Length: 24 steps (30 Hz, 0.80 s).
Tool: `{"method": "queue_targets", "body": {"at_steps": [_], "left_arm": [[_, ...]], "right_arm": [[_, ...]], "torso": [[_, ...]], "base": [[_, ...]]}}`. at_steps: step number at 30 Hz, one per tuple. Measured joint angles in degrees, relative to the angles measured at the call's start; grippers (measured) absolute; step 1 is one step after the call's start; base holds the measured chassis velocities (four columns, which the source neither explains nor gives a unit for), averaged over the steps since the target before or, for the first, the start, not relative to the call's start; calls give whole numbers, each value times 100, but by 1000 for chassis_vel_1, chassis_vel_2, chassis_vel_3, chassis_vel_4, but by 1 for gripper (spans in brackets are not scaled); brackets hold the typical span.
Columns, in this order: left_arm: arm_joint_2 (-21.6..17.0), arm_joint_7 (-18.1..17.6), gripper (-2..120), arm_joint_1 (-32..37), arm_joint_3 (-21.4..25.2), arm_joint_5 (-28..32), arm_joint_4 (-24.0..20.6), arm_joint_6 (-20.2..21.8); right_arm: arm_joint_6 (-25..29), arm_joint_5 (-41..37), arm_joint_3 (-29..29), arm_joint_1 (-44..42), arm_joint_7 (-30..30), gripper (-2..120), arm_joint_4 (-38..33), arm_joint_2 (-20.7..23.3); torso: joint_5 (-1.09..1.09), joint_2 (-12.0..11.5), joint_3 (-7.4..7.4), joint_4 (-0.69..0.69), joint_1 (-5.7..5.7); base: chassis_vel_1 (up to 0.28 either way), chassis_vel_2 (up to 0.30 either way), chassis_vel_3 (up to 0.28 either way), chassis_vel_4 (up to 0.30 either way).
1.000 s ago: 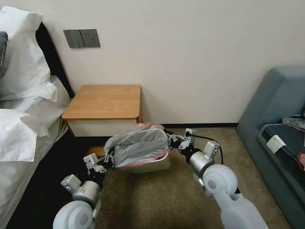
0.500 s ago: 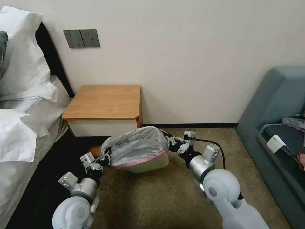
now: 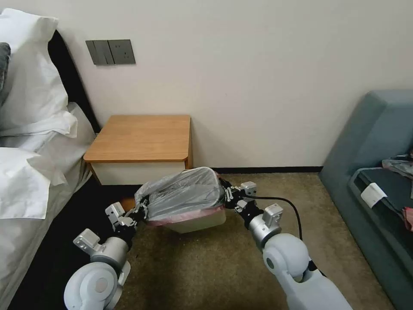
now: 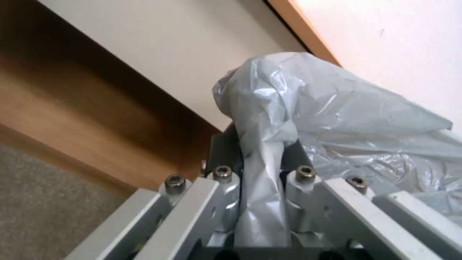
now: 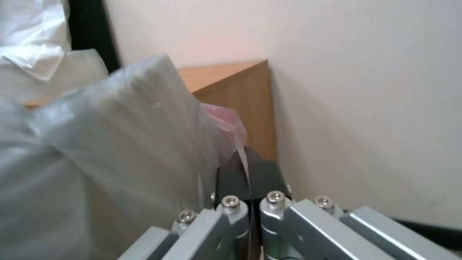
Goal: Pick up the garbage bag from the table and place it over the trash can.
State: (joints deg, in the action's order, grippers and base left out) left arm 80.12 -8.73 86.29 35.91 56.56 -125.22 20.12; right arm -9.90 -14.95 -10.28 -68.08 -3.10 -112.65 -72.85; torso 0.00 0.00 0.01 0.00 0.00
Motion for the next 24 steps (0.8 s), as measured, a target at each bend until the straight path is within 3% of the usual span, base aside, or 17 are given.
{"method": "queue_targets", "body": {"at_steps": [10, 24], "left_arm": [[13, -86, 5, -14, -151, -27, 24, 1], [-64, -130, 5, 80, 19, 152, -154, 1]], "right_arm": [[104, 53, -110, -209, -3, 0, -50, 61], [134, 296, -80, 31, 37, 0, 201, 22]], "torso": [[0, 0, 0, -1, 0], [0, 0, 0, 1, 0]], "base": [[0, 0, 0, 0], [0, 0, 0, 0]]}}
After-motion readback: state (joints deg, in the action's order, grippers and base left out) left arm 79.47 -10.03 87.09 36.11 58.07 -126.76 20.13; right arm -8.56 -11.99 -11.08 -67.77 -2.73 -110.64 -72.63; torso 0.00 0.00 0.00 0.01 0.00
